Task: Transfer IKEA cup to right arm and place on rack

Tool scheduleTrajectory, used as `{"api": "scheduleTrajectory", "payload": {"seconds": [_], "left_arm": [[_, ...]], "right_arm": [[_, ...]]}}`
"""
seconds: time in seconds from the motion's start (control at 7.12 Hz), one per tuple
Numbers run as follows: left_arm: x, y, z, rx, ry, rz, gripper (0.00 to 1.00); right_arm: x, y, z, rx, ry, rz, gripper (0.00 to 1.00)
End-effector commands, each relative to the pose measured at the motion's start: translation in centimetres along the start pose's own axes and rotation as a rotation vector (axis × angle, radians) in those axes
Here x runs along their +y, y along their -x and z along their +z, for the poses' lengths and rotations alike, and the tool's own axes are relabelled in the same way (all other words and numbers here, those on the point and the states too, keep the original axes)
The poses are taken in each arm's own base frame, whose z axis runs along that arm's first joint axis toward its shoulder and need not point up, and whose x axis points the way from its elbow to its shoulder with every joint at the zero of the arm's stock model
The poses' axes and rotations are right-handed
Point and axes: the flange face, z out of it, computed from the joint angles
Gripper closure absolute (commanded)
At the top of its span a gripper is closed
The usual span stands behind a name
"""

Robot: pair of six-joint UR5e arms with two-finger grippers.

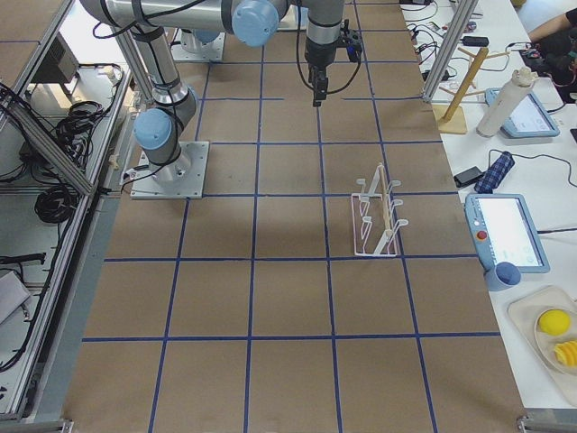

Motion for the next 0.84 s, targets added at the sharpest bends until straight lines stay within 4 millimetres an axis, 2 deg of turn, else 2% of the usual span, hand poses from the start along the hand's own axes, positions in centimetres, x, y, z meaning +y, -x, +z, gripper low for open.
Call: {"api": "scheduleTrajectory", "payload": {"seconds": [0.0,0.14,0.42,0.7], "left_arm": [[1.3,1.8,2.3,0.021,0.006,0.002,0.44],[1.9,2.6,3.1,0.032,0.009,-0.011,0.44],[1.6,2.3,3.4,0.042,0.01,-0.007,0.44],[1.4,2.2,3.5,0.054,-0.003,-0.005,0.44]], "right_arm": [[1.2,-3.6,1.0,-0.151,0.011,0.048,0.0],[1.3,-3.6,1.6,-0.23,0.026,0.071,0.0],[1.8,-1.8,2.5,-0.431,0.074,0.122,0.0],[1.7,-0.9,3.7,-0.571,0.127,0.172,0.0]]}}
